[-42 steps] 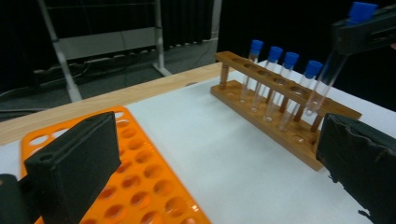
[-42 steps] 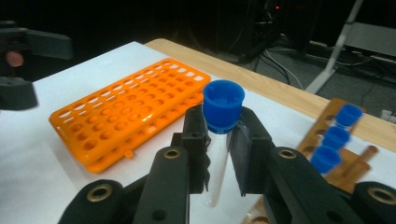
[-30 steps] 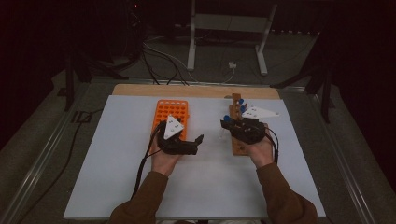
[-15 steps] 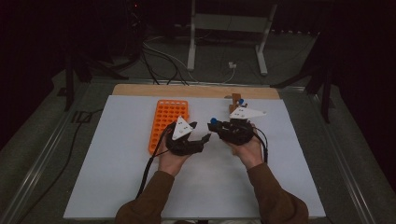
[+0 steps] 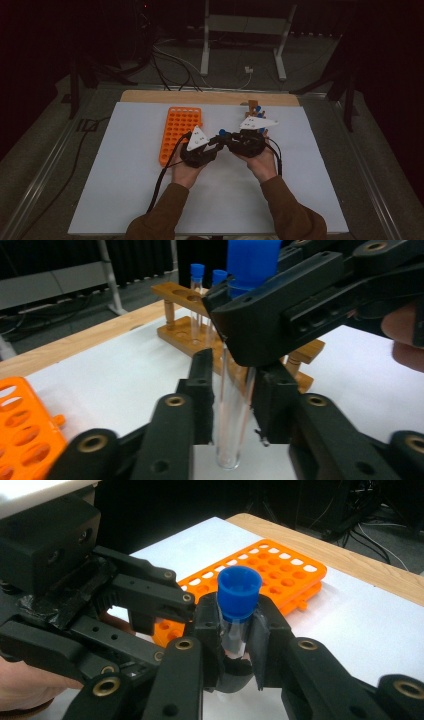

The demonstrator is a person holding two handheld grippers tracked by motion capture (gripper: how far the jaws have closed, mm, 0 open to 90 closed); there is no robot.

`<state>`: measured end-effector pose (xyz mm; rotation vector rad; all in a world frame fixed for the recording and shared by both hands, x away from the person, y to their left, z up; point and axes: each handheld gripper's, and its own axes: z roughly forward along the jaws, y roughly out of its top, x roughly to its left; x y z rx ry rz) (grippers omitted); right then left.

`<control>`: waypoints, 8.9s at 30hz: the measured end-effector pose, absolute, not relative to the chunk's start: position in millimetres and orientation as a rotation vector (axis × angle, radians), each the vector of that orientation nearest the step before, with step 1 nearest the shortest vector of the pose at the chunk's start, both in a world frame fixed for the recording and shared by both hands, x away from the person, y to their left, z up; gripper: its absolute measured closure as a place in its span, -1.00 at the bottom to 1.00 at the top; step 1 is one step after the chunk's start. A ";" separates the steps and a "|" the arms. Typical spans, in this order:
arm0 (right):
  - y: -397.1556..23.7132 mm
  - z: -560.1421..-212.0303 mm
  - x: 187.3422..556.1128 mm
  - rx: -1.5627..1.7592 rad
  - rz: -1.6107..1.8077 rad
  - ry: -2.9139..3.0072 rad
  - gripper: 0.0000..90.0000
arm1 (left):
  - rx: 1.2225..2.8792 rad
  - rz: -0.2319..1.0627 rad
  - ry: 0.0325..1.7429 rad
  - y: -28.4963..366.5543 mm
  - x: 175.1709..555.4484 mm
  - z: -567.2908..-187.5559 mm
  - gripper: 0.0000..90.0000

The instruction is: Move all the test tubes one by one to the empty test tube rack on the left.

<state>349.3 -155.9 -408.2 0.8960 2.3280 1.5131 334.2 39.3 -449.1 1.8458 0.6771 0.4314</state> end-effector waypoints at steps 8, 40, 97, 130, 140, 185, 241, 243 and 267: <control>-164.4 -407.2 351.8 0.927 1.580 2.333 0.27 | 1.842 0.427 0.701 42.4 337.0 -450.1 0.73; -215.3 -421.1 343.5 1.012 1.427 2.123 -1.00 | 1.799 0.458 0.810 85.5 335.8 -454.8 0.73; -261.3 -436.4 325.9 1.097 1.433 2.046 -1.00 | 1.913 0.505 0.889 98.7 317.6 -487.8 0.42; -254.6 -452.8 352.8 1.189 1.328 2.057 -0.79 | 1.799 0.407 0.979 136.2 311.1 -472.7 -0.12; -249.9 -460.6 369.7 1.240 1.226 2.038 0.24 | 1.710 0.492 1.058 150.0 310.3 -466.0 -0.98; -242.6 -459.3 376.2 1.234 1.193 1.994 0.70 | 1.743 0.528 1.067 145.6 310.2 -471.4 -0.99; -218.6 -410.5 349.1 1.045 1.332 2.051 0.70 | 1.719 0.528 0.984 123.7 305.4 -459.0 -0.98; -213.6 -410.8 347.8 1.031 1.338 2.066 0.70 | 1.722 0.526 0.976 120.1 305.3 -458.4 -0.98; -158.1 -418.0 331.2 0.953 1.429 2.254 0.70 | 1.814 0.591 0.835 73.1 293.7 -452.1 -0.40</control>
